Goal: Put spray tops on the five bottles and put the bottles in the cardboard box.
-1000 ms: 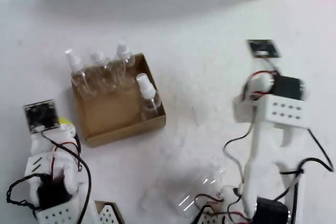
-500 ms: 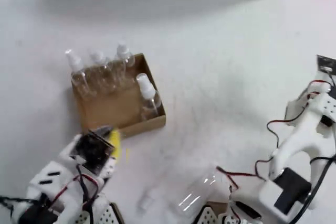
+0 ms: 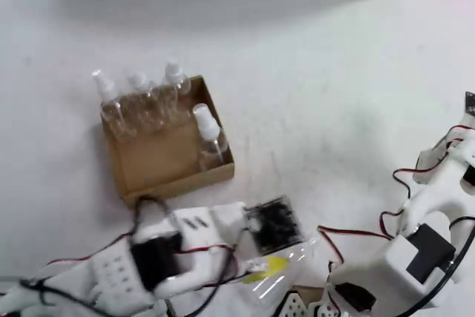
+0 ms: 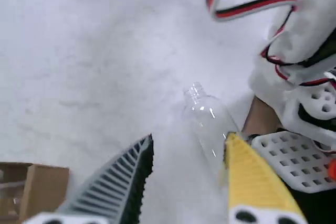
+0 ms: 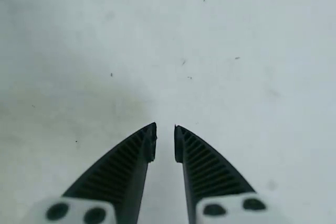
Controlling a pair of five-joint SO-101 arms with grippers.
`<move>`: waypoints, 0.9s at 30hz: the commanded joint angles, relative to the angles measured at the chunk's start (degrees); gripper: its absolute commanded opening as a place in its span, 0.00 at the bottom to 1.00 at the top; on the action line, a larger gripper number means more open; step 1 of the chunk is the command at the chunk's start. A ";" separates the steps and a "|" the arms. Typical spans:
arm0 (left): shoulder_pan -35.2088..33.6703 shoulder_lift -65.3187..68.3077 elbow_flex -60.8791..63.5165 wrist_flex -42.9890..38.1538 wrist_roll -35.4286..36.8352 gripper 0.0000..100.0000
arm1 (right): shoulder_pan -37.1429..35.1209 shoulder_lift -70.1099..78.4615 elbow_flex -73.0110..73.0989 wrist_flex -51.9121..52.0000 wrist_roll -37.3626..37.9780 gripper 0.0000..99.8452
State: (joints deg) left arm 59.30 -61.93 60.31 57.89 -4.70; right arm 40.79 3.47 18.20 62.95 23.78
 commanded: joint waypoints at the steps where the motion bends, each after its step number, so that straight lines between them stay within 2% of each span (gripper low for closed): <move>1: 1.63 14.73 -3.87 -8.18 0.88 0.25 | 0.40 -0.13 -3.25 -0.75 0.62 0.02; 13: 1.54 42.42 -15.56 -11.34 1.41 0.28 | 0.22 0.04 -3.25 -0.84 0.70 0.02; 19: 1.54 48.92 -19.34 -11.25 5.98 0.41 | 0.13 0.04 -3.25 -0.75 2.37 0.02; 27: -0.57 55.60 -19.34 -13.27 7.56 0.42 | 0.48 -0.04 -3.25 -0.75 3.08 0.02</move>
State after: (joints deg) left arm 60.18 -7.43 43.87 47.52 1.71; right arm 40.88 4.09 18.20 62.95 26.07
